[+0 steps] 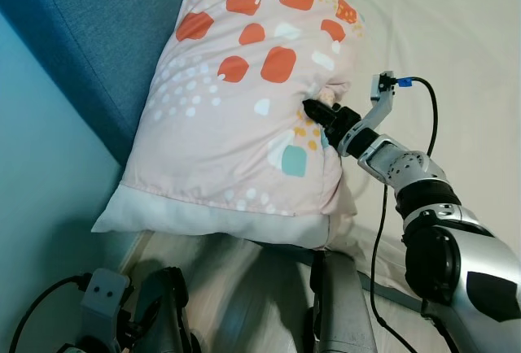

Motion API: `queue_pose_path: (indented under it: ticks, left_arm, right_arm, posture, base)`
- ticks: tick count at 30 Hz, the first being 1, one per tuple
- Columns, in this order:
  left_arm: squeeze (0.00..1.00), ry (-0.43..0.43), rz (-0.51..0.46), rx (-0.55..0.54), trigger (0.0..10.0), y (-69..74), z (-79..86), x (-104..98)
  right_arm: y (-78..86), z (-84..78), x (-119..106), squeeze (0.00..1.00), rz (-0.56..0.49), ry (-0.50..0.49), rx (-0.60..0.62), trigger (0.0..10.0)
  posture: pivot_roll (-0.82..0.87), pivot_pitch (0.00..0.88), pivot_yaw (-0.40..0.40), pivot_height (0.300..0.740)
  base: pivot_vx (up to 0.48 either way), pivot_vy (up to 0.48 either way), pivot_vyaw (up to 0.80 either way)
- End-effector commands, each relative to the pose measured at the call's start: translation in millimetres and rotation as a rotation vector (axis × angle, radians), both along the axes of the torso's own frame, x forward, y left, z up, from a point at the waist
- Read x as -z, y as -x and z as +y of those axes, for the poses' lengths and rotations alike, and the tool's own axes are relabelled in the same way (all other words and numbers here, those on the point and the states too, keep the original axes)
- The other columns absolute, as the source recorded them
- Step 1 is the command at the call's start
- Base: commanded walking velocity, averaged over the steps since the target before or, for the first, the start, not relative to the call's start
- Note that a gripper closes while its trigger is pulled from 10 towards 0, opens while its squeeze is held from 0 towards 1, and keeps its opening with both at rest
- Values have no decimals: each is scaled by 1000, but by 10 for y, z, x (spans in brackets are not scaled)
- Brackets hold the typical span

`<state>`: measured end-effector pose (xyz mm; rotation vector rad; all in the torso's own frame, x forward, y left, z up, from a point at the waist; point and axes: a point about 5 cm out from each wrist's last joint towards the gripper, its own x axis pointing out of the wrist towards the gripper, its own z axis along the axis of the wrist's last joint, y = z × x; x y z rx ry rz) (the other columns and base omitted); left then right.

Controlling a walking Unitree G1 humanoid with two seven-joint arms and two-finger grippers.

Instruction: Clean up the room

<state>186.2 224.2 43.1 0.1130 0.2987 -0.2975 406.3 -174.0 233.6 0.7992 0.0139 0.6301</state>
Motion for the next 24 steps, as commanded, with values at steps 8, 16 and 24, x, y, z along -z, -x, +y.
queue_pose_path:
  ticks: [8, 16, 24]
  left_arm:
    - [0, 23, -56, 5, 10000, -159, -72, -163]
    - [0, 17, -71, 45, 10000, -212, -147, -190]
    - [0, 6, -83, 58, 10000, -251, -188, -212]
  right_arm:
    - [60, -830, -976, 0, -330, -96, 561, 0]
    - [326, -1219, -1338, 0, -524, -134, 838, 0]
    - [15, -734, -711, 0, -283, -326, 666, 0]
  posture:
    - [200, 336, -43, 486]
    - [220, 327, -40, 486]
    - [225, 324, -48, 486]
  base:
    - [0, 0, 0]
    - [0, 0, 0]
    - [0, 0, 0]
